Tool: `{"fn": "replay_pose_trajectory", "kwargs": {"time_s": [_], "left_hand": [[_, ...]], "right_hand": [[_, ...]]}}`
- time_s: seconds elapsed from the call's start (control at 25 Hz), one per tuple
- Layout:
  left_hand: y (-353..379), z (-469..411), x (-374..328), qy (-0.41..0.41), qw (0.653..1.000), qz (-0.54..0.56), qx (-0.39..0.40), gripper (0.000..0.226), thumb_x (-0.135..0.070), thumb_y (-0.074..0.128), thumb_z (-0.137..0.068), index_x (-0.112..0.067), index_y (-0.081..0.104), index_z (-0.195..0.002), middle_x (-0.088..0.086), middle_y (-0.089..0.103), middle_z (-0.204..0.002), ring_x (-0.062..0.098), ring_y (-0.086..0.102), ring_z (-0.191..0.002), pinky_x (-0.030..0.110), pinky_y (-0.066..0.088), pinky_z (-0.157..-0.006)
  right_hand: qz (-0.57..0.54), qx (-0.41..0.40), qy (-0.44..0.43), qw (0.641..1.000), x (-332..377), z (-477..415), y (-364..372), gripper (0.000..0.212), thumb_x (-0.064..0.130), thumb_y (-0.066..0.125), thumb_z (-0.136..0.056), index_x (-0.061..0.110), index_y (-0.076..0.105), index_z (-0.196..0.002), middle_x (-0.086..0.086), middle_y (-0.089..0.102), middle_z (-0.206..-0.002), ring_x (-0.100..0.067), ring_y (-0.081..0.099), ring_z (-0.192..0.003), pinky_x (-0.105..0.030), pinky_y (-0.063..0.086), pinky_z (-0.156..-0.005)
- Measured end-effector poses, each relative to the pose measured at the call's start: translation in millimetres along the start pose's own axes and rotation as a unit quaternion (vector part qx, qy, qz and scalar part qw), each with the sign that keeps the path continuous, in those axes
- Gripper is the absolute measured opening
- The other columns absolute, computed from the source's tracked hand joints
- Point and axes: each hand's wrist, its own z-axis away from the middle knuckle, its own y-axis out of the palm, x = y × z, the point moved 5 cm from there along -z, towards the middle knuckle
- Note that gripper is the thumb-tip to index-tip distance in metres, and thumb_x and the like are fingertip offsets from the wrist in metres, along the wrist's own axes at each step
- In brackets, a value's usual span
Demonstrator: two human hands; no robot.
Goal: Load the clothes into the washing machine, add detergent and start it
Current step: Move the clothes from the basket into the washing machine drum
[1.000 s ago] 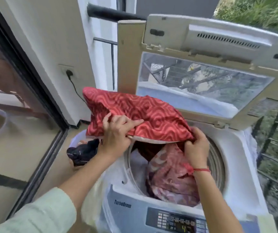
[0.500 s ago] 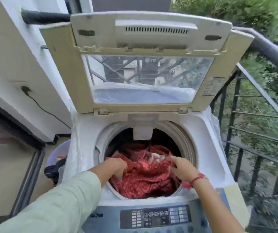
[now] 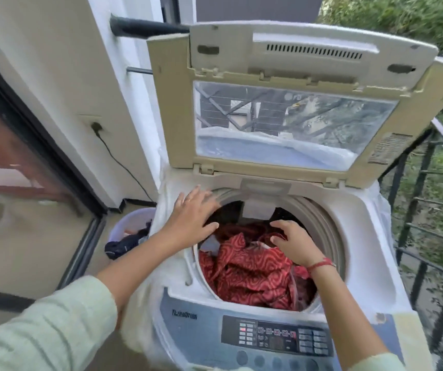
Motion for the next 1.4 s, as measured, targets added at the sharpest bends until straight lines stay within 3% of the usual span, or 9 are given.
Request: {"fn": "replay_pose_trajectory", "kwargs": {"time_s": [0.24,0.44,0.52,0.68,0.88,1.08,1.24,1.32,1.4], "left_hand": [[-56.8,97.4,105.6,-0.177,0.953,0.077,-0.232,0.035,-0.039,0.058,-0.080,-0.020,0.064,-0.109,0.007,0.050,-0.132,0.033,0.027,-0.137,0.055,0.022,-0.109],[-14.9,173.1,230.9,-0.341,0.925,0.068,-0.152,0.040,-0.039,0.058,-0.080,-0.019,0.062,-0.114,0.011,0.049,-0.132,0.035,0.025,-0.137,0.050,0.023,-0.108],[6.3,183.6,276.8,-0.360,0.924,0.068,-0.110,0.038,-0.032,0.066,-0.082,-0.019,0.060,-0.117,0.010,0.048,-0.134,0.034,0.024,-0.138,0.048,0.023,-0.107],[39.5,168.0,367.8,-0.337,0.937,0.091,-0.025,0.043,-0.031,0.066,-0.082,-0.018,0.056,-0.122,0.009,0.046,-0.133,0.030,0.029,-0.134,0.043,0.025,-0.107],[109.1,149.9,471.1,-0.319,0.928,0.120,0.152,0.046,-0.036,0.062,-0.083,-0.020,0.052,-0.125,0.007,0.047,-0.132,0.028,0.035,-0.128,0.039,0.032,-0.104],[184.0,131.2,507.7,-0.230,0.927,0.073,0.285,0.045,-0.035,0.056,-0.086,-0.018,0.046,-0.127,0.006,0.044,-0.132,0.026,0.034,-0.130,0.040,0.034,-0.102],[261.3,96.8,517.6,-0.185,0.932,0.074,0.303,0.046,-0.026,0.051,-0.087,-0.019,0.043,-0.132,0.006,0.041,-0.139,0.024,0.026,-0.136,0.043,0.024,-0.109],[297.0,83.3,518.4,-0.143,0.942,0.051,0.301,0.056,-0.024,0.050,-0.088,-0.021,0.033,-0.141,0.006,0.035,-0.145,0.024,0.021,-0.140,0.045,0.016,-0.113],[335.1,71.0,520.5,-0.080,0.939,0.010,0.335,0.066,-0.031,0.053,-0.090,-0.026,0.020,-0.147,0.006,0.021,-0.153,0.024,0.011,-0.144,0.050,0.008,-0.114]], "right_hand": [[-0.100,-0.065,-0.180,0.976,134.0,-9.5,24.3,0.025,0.015,0.056,-0.091,0.019,0.062,-0.116,0.001,0.058,-0.112,-0.016,0.058,-0.104,-0.025,0.046,-0.087],[-0.096,0.031,-0.310,0.945,252.5,-10.6,72.0,0.023,0.012,0.057,-0.089,0.021,0.065,-0.108,0.004,0.060,-0.107,-0.006,0.057,-0.094,-0.011,0.042,-0.082],[-0.056,0.057,-0.315,0.946,290.2,-26.2,95.3,0.025,0.013,0.057,-0.088,0.018,0.064,-0.112,0.000,0.060,-0.110,-0.011,0.057,-0.094,-0.016,0.042,-0.083],[0.007,0.084,-0.215,0.973,341.5,-98.4,159.9,0.030,0.012,0.054,-0.088,0.018,0.061,-0.117,0.000,0.055,-0.115,-0.009,0.052,-0.093,-0.017,0.035,-0.081],[0.135,0.135,-0.081,0.978,362.3,-196.6,277.4,0.039,0.008,0.049,-0.088,0.017,0.057,-0.124,-0.006,0.051,-0.134,-0.027,0.047,-0.122,-0.031,0.037,-0.097],[0.226,0.251,-0.003,0.941,302.2,-234.9,399.2,0.031,0.017,0.047,-0.090,0.013,0.054,-0.120,-0.014,0.052,-0.123,-0.035,0.052,-0.109,-0.035,0.040,-0.092],[0.281,0.204,0.040,0.937,245.0,-268.8,473.6,0.033,0.038,0.048,-0.091,0.016,0.055,-0.115,-0.009,0.058,-0.115,-0.030,0.053,-0.109,-0.040,0.032,-0.101],[0.299,0.205,0.045,0.931,220.9,-277.7,505.6,0.044,0.041,0.052,-0.088,0.018,0.049,-0.126,-0.009,0.051,-0.126,-0.031,0.049,-0.114,-0.042,0.029,-0.105],[0.322,0.225,0.056,0.918,194.5,-286.2,535.5,0.061,0.031,0.053,-0.089,0.021,0.028,-0.143,-0.013,0.026,-0.149,-0.035,0.039,-0.124,-0.045,0.024,-0.109]]}}
